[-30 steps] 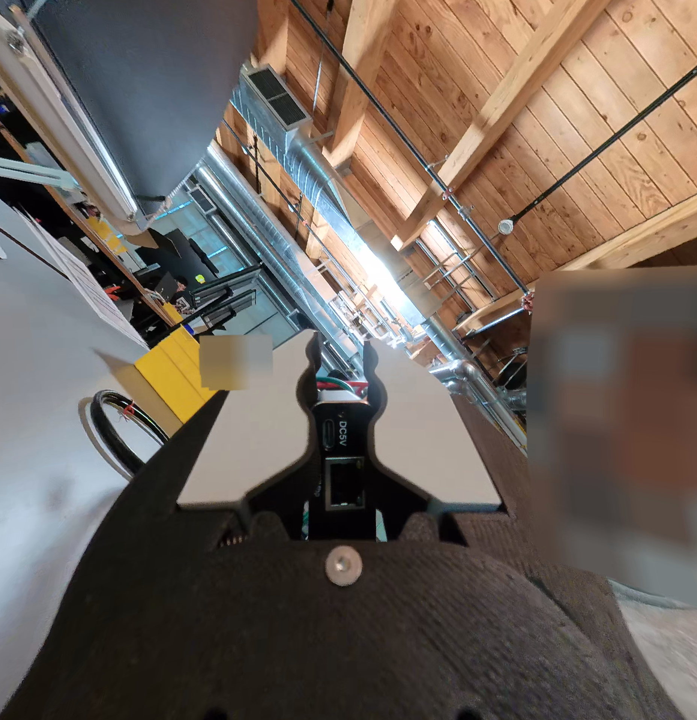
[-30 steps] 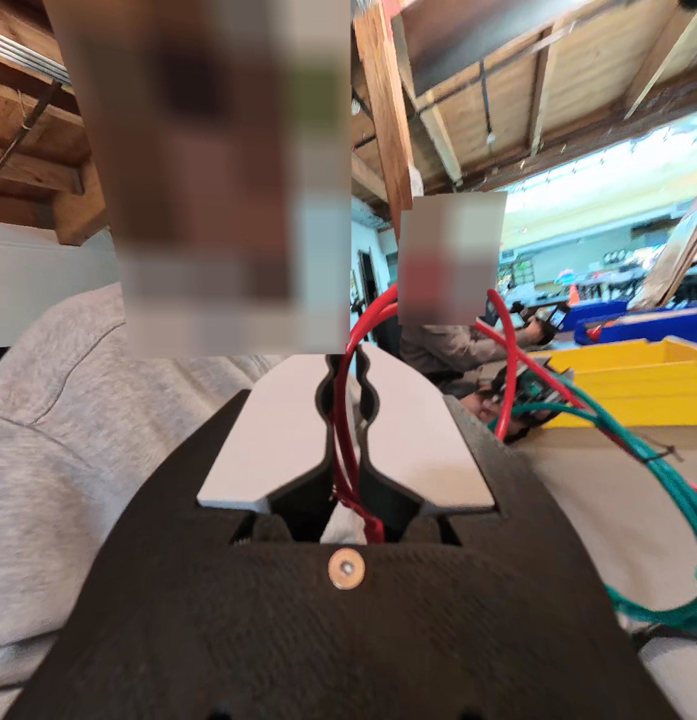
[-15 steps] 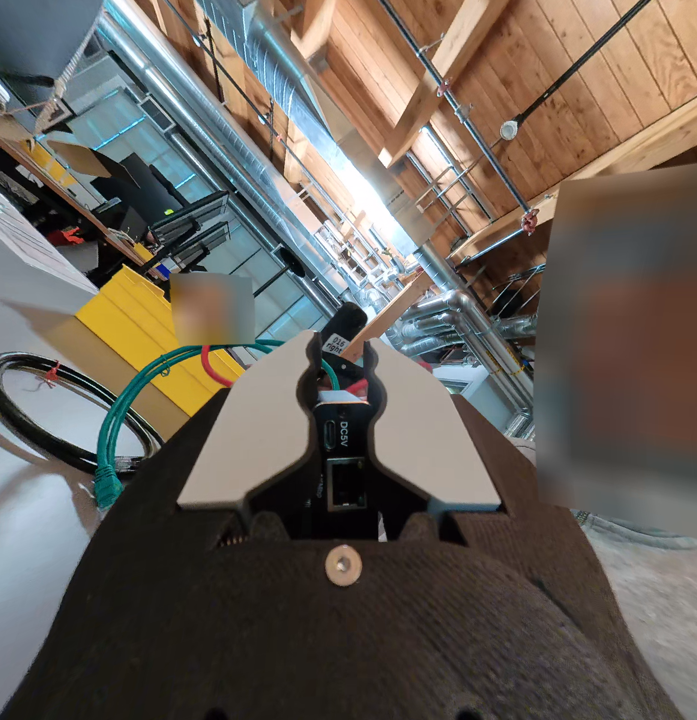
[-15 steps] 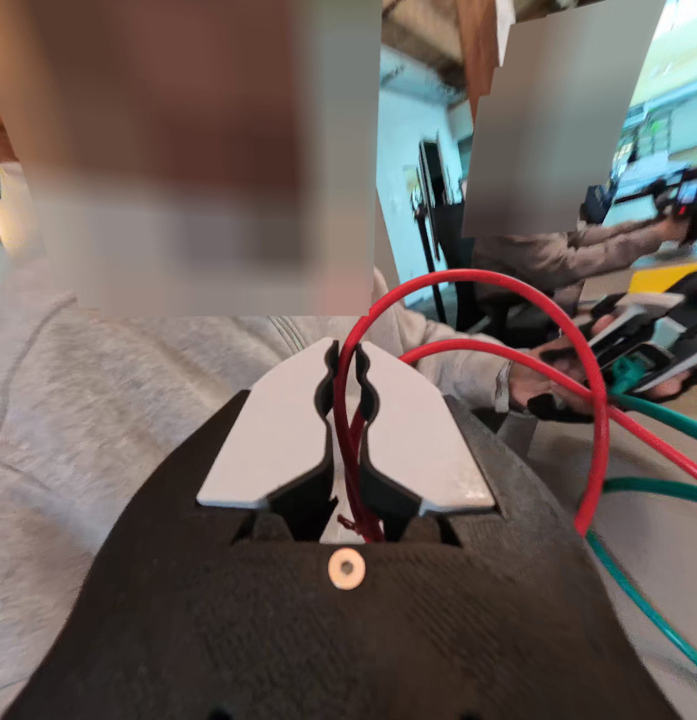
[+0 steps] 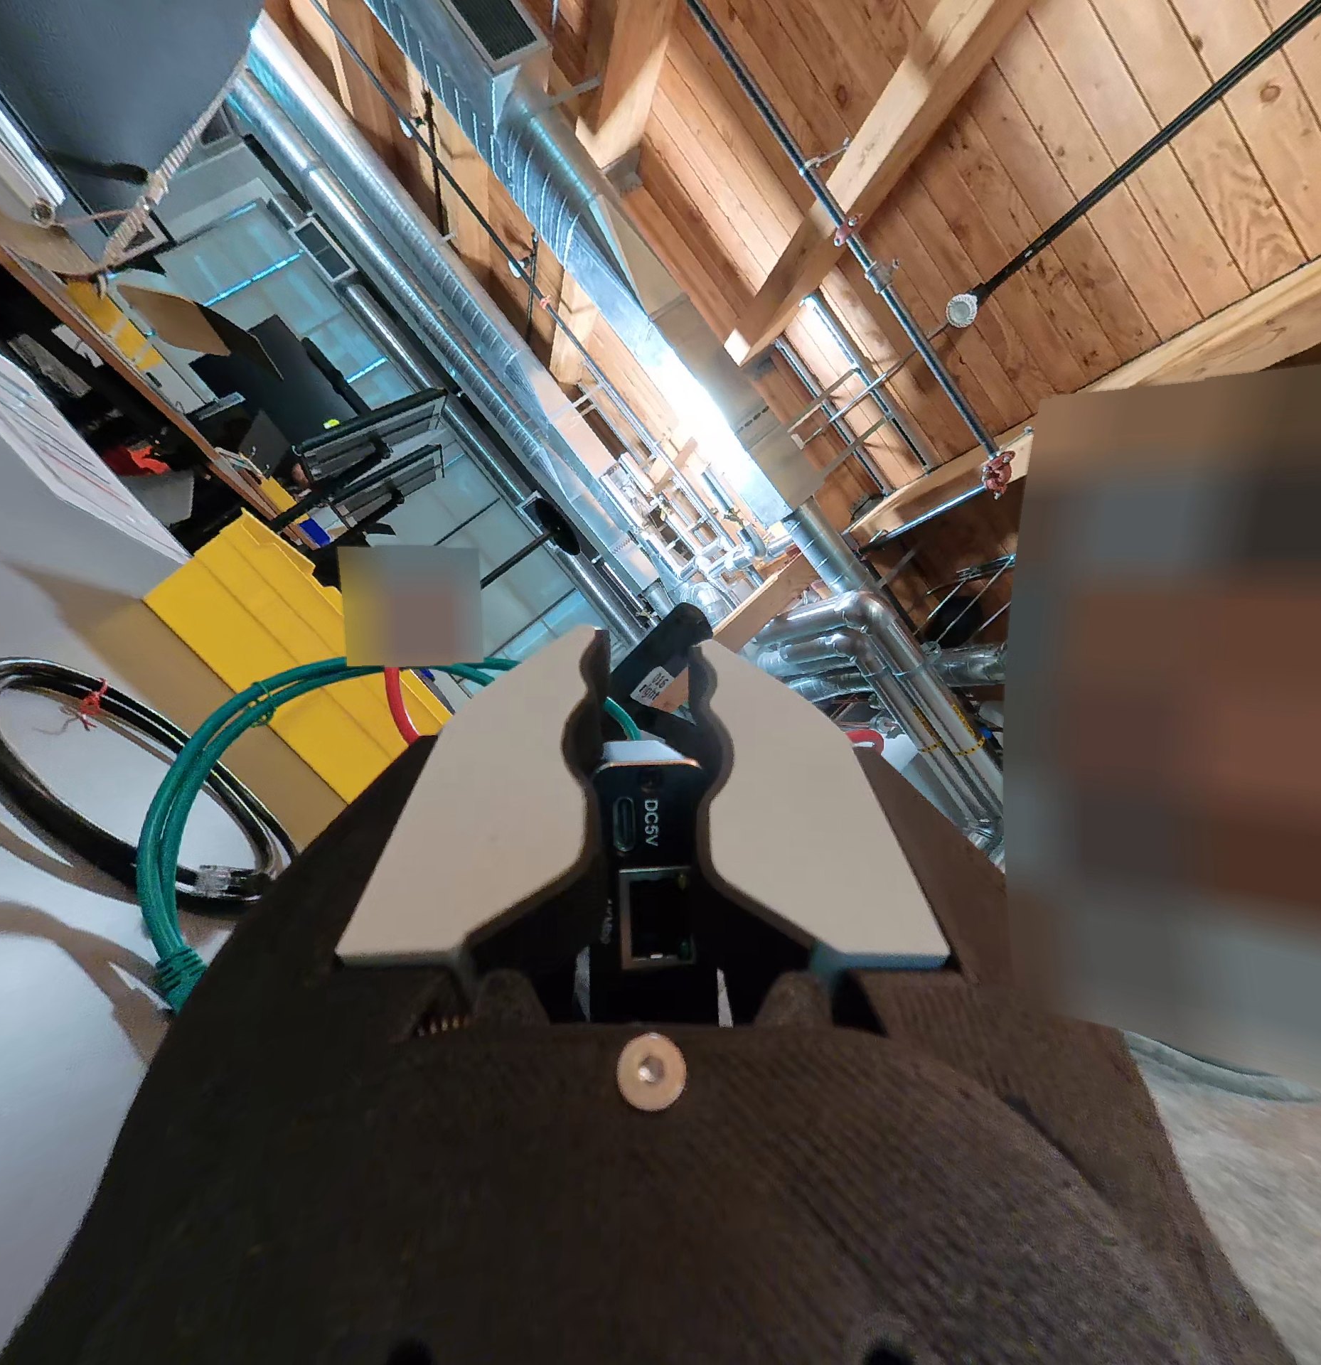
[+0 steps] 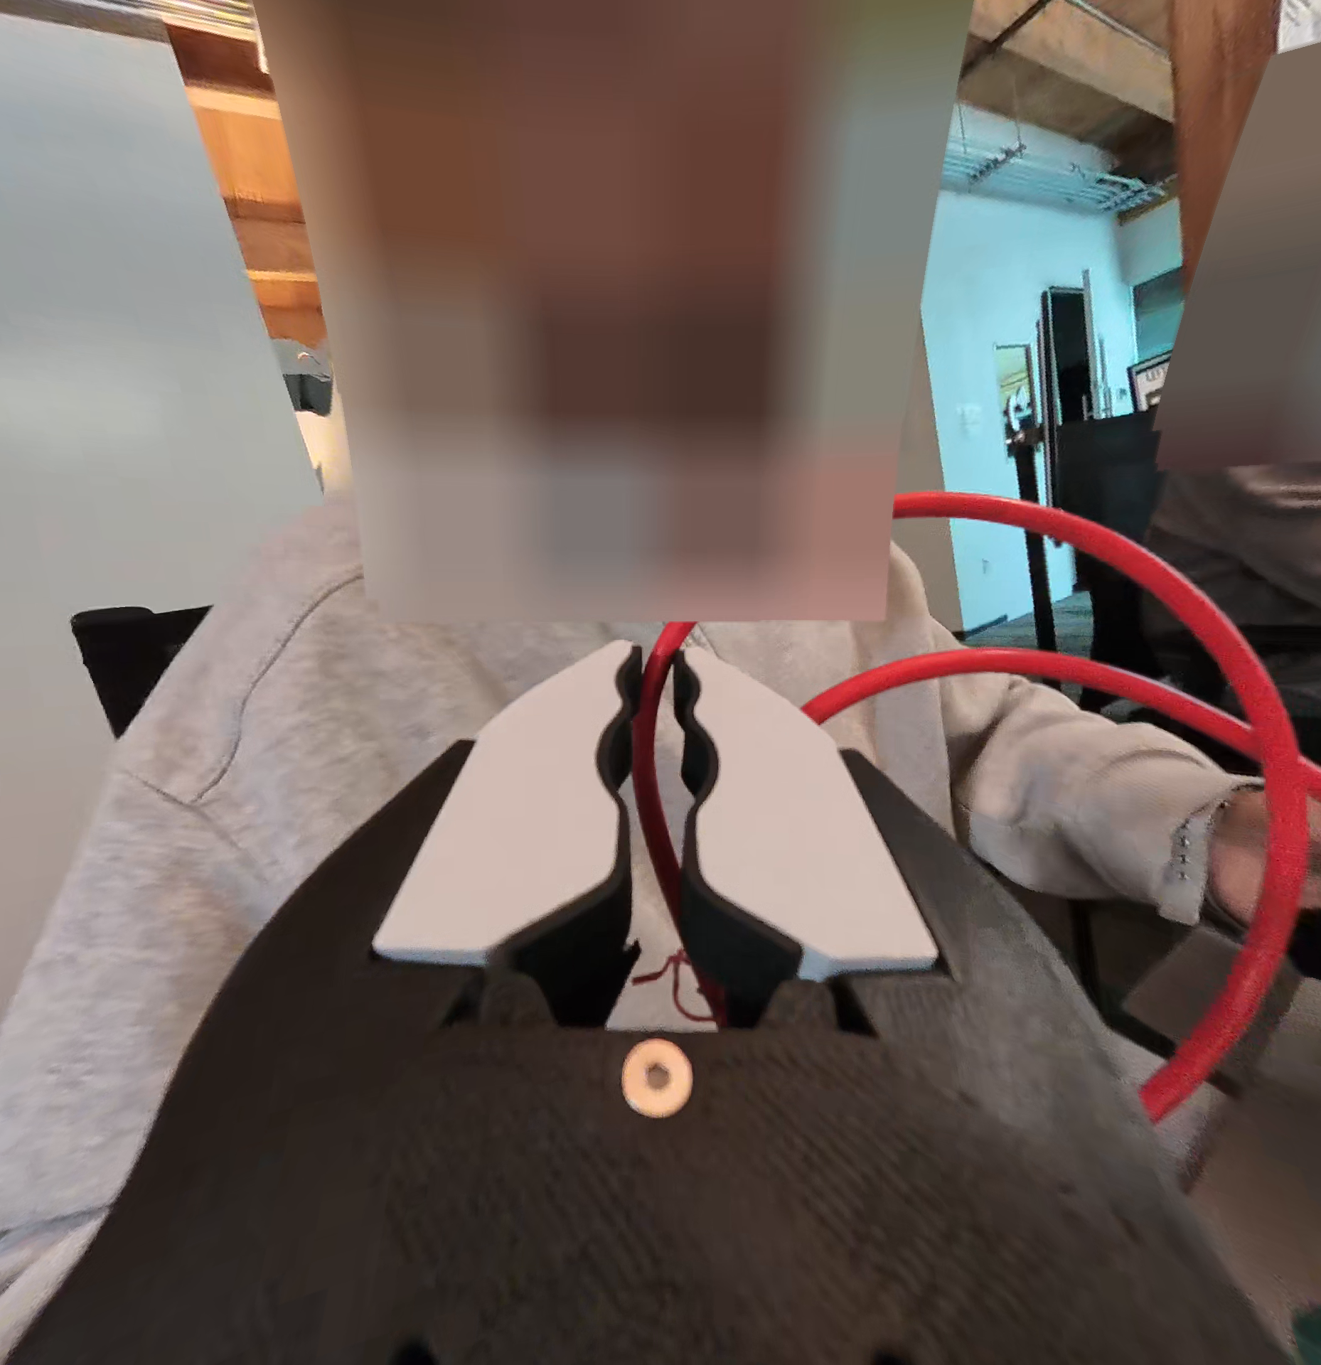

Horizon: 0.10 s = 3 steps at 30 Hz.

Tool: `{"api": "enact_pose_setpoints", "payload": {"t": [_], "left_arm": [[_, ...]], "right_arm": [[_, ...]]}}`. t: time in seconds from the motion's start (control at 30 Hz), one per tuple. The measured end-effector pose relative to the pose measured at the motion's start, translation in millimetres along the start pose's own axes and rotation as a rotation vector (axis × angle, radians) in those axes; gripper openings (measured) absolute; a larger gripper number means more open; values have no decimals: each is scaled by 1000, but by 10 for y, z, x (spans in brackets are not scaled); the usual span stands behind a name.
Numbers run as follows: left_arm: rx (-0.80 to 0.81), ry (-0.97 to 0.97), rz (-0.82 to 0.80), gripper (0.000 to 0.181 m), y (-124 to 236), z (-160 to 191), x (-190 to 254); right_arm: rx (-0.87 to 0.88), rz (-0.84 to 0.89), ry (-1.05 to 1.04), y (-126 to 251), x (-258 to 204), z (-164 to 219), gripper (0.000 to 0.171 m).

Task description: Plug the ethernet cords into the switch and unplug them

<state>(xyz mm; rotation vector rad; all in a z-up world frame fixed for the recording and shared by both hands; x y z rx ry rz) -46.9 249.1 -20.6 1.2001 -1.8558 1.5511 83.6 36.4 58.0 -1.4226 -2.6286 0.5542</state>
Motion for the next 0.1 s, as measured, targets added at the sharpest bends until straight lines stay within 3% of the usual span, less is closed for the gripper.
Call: {"api": "enact_pose_setpoints", "payload": {"t": [0.1], "left_arm": [[-66,39,35,20,-76,114,24]], "right_arm": [[-76,39,-83,-59,183,220,8]]}}
Point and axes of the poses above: each gripper's, where its closed fingertips meet, y back along the fingers, z out of its underside, x = y × z across the jaws, the point moved 2 cm from there along y, back along the fingers, and after that the axes turned 10 degrees about y, right-handed, at the moved point
